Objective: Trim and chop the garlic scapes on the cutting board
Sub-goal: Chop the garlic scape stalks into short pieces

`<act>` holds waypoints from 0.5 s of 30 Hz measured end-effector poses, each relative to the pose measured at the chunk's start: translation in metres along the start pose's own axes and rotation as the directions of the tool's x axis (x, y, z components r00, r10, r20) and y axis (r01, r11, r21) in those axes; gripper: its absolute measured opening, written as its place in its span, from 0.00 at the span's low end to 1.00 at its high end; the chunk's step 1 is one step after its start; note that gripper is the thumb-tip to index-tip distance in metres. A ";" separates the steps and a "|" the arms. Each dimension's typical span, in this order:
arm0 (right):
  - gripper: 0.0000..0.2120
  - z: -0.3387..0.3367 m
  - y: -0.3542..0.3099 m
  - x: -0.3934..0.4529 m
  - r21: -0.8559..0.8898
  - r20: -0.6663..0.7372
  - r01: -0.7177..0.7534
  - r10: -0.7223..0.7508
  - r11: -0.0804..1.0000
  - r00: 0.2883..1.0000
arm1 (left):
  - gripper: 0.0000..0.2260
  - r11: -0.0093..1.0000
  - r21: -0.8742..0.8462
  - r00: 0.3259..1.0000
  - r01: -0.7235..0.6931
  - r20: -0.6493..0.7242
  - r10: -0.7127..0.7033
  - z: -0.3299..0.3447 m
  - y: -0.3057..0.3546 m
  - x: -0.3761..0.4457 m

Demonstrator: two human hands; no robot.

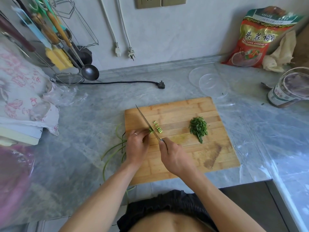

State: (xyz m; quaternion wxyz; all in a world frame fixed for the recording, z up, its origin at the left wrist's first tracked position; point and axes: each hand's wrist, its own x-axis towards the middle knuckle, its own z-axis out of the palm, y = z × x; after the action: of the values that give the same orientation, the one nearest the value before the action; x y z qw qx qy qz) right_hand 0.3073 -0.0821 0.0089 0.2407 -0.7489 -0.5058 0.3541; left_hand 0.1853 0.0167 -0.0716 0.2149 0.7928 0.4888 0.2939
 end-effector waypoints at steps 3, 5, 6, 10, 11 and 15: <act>0.15 0.001 -0.002 -0.001 0.018 -0.002 0.003 -0.003 1.000 1.000 | 0.09 1.000 0.013 1.000 0.024 0.003 -0.024 0.003 -0.001 -0.001; 0.15 0.002 -0.004 -0.004 0.014 -0.007 -0.004 0.004 1.000 1.000 | 0.09 1.000 0.004 1.000 0.019 -0.002 -0.019 0.003 0.000 -0.002; 0.14 0.003 -0.006 -0.004 0.008 -0.003 -0.010 0.010 1.000 1.000 | 0.09 1.000 0.000 1.000 0.017 -0.009 -0.017 0.003 0.000 -0.001; 0.14 0.010 -0.006 -0.001 -0.021 0.025 -0.011 0.011 1.000 1.000 | 0.09 0.999 -0.004 0.999 0.039 -0.022 -0.039 0.004 0.002 -0.001; 0.14 0.010 -0.006 0.002 0.008 0.026 -0.019 0.019 1.000 0.999 | 0.10 0.999 -0.010 0.999 0.031 -0.024 -0.031 0.003 0.003 0.000; 0.17 0.010 -0.004 0.005 -0.047 0.005 0.004 -0.004 0.999 1.000 | 0.10 0.999 -0.035 0.999 0.041 0.007 -0.041 0.005 -0.002 0.000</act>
State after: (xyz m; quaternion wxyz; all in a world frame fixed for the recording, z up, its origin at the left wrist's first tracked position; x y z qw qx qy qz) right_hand 0.2985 -0.0762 0.0036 0.2224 -0.7525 -0.5160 0.3434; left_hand 0.1879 0.0168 -0.0767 0.2363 0.7797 0.4990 0.2954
